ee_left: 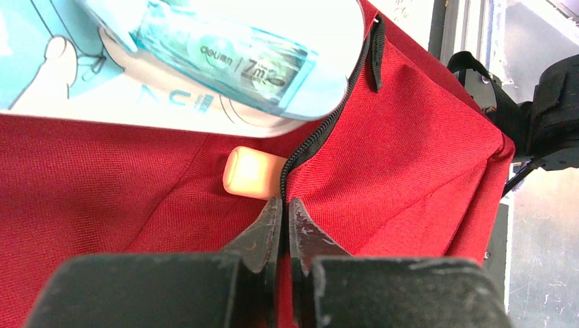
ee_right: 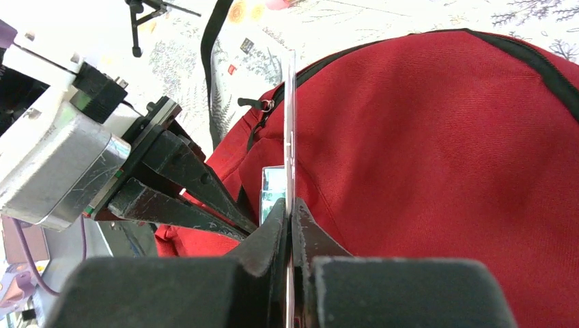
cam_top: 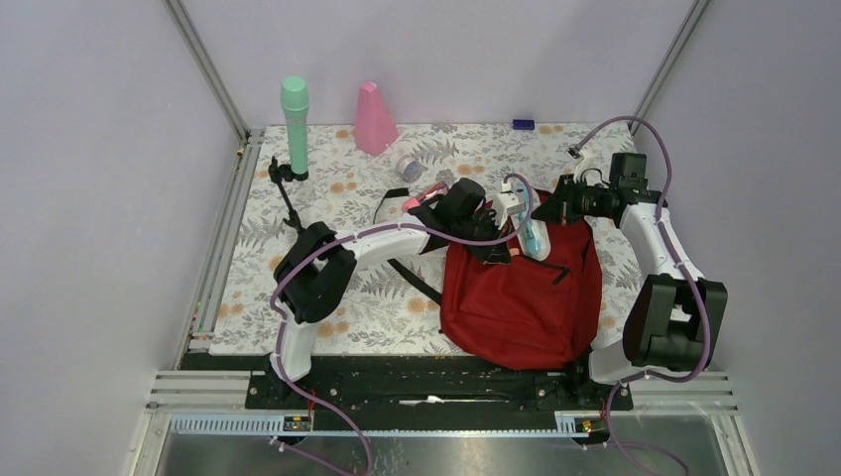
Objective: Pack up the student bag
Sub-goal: Place the stationery in the student bag.
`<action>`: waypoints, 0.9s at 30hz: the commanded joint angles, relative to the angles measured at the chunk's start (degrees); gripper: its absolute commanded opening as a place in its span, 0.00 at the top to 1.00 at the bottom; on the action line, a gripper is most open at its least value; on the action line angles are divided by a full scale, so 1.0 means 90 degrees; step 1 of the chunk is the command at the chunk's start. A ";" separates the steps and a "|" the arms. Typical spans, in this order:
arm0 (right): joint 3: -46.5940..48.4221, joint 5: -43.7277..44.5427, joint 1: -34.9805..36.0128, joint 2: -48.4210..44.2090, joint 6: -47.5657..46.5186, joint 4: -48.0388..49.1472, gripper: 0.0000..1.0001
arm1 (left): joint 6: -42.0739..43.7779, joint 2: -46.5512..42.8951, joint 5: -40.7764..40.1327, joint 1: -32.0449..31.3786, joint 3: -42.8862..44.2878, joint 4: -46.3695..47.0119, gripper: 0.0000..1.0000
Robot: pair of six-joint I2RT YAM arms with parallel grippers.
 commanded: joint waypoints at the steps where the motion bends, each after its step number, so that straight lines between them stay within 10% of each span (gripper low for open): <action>1: 0.0045 -0.0731 -0.0008 0.0130 -0.0334 0.0030 1.00 | 0.0151 -0.0416 -0.0089 -0.0008 0.0145 0.0175 1.00; 19: 0.0523 -0.0959 0.0421 0.0799 -0.1180 -0.1495 1.00 | 0.0474 -0.0830 -0.0607 -0.0013 0.0197 -0.0019 1.00; 27: 0.1653 -0.0671 0.1014 0.2081 -0.2954 -0.4592 1.00 | 0.0741 -0.0844 -0.0938 0.0004 0.0407 -0.0183 1.00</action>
